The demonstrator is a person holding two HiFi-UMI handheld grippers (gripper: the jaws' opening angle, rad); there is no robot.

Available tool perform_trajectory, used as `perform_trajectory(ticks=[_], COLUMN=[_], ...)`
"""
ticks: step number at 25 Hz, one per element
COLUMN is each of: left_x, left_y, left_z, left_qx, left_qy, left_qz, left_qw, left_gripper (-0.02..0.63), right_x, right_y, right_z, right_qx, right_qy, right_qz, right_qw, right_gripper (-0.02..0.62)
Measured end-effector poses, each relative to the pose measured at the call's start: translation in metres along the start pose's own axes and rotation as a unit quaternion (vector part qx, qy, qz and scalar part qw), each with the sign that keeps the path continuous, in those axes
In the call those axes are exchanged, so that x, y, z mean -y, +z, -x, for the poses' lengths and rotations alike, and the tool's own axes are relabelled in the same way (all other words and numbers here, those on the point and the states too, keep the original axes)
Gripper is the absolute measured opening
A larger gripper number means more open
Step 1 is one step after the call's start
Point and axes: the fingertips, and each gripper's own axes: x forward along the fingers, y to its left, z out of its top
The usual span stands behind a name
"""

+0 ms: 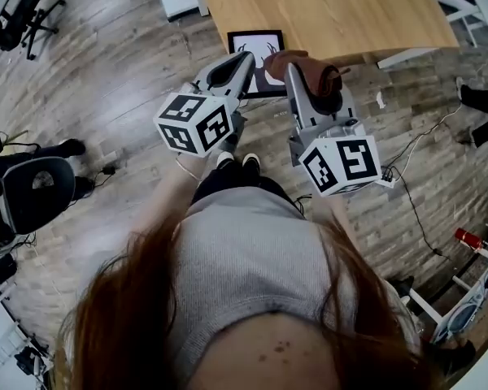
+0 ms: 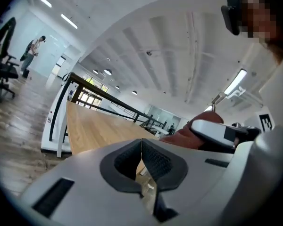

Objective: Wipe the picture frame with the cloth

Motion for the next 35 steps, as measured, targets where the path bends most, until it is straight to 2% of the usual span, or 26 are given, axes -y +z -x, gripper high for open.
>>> perform_trajectory(ticks=[4,7,15,18,22,29,35], left_x=[0.014,0.017,0.014,0.022,0.034,0.052,0.068], left_y=[0.005,0.003,-0.023,-0.025,-0.034,-0.053,-0.073], left_z=[-0.003,-0.001,0.009,0.013,0.031,0.089,0.182], left_qx=[-0.003,0.007,0.023,0.037,0.046,0.054,0.060], left_qy=[0.025,0.047,0.101,0.101,0.085,0.078,0.080], left_qz=[-0.050,-0.062,-0.042,-0.041,-0.013,-0.023,-0.011], left_qw=[0.9984,0.9969,0.9937,0.9934,0.9952,0.9952,0.9949], left_gripper=[0.009,0.009,0.009,0.009,0.009,0.009,0.009], right_x=[0.000,0.000,0.000,0.001,-0.007,-0.049,-0.130], right_y=[0.004,-0.002,-0.024,-0.028,-0.026,-0.027,-0.039], right_z=[0.011,0.018,0.031,0.036,0.053,0.093,0.157], right_qx=[0.008,0.007,0.007,0.009,0.014,0.020,0.034], right_qy=[0.003,0.010,0.034,0.037,0.037,0.021,0.015], right_qz=[0.006,0.005,-0.001,-0.001,0.005,0.017,0.008], right_qw=[1.000,1.000,0.999,0.999,0.999,0.999,0.999], right_gripper=[0.097,0.097,0.097,0.097,0.097,0.097,0.097])
